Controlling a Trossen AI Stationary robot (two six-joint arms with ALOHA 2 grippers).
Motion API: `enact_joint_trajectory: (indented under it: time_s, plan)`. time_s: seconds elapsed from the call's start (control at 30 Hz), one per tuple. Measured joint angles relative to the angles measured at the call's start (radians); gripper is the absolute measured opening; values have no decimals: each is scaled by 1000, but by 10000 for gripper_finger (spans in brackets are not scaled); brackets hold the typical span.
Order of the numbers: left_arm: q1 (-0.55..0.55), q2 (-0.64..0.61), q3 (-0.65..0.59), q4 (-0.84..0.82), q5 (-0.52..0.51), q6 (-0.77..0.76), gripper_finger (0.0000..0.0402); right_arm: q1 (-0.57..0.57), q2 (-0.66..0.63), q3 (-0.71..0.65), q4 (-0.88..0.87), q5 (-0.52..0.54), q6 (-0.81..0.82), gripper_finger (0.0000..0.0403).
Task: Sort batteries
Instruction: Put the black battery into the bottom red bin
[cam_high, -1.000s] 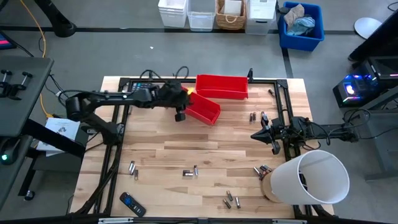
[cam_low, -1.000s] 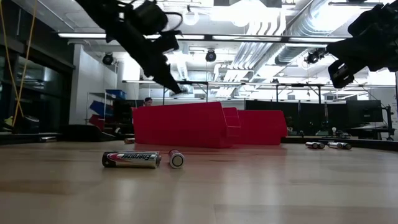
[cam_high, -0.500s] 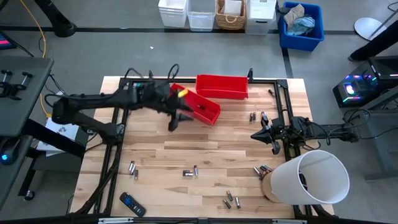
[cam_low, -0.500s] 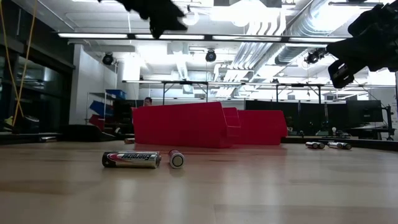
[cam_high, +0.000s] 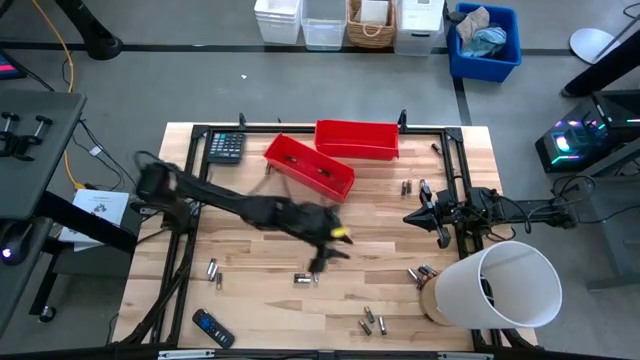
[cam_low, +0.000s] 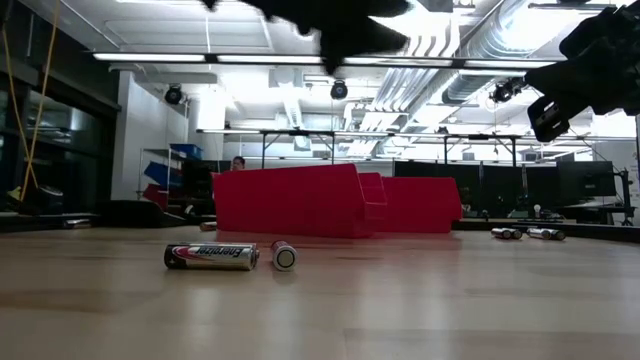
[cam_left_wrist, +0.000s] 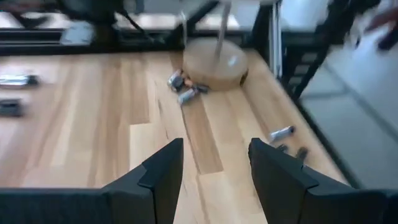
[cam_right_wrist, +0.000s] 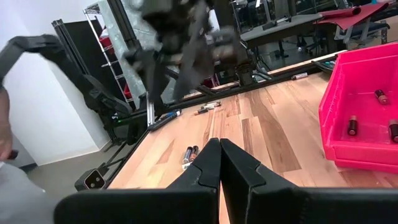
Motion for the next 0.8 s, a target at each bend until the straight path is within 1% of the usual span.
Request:
enact_joint_trajectory:
  time_s: [0.1,0.2,0.27,0.37,0.5,0.63,0.8]
  plan:
    - [-42,138,134,-39,59,106,170,0,0,0,0,1,0,0]
    - [-87,243,238,-68,97,220,170,0,0,0,0,1,0,0]
    - [-113,300,291,-72,102,269,170,0,0,0,0,1,0,0]
    - [-147,366,346,-71,102,300,170,0,0,0,0,1,0,0]
    - [-184,438,379,-58,104,306,170,0,0,0,0,1,0,0]
    - [-212,502,380,7,119,319,170,0,0,0,0,1,0,0]
    - [-230,549,381,72,116,261,170,0,0,0,0,1,0,0]
